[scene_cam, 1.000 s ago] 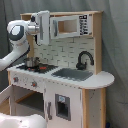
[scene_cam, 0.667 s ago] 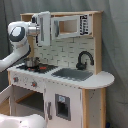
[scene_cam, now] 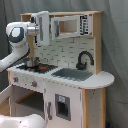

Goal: Play with the kitchen

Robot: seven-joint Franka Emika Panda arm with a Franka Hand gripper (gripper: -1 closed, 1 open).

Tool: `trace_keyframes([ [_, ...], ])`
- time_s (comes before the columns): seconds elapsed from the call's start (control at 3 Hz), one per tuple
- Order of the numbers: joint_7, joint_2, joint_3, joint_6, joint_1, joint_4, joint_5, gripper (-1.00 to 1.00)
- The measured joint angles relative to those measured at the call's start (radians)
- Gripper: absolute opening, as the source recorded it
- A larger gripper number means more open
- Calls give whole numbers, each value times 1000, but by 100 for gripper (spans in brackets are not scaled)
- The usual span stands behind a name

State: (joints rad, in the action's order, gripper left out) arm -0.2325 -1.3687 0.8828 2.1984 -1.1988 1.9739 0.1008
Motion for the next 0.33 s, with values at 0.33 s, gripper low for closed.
trace_keyframes([
  [0.33,18,-3,-8,0,9,7,0,100],
])
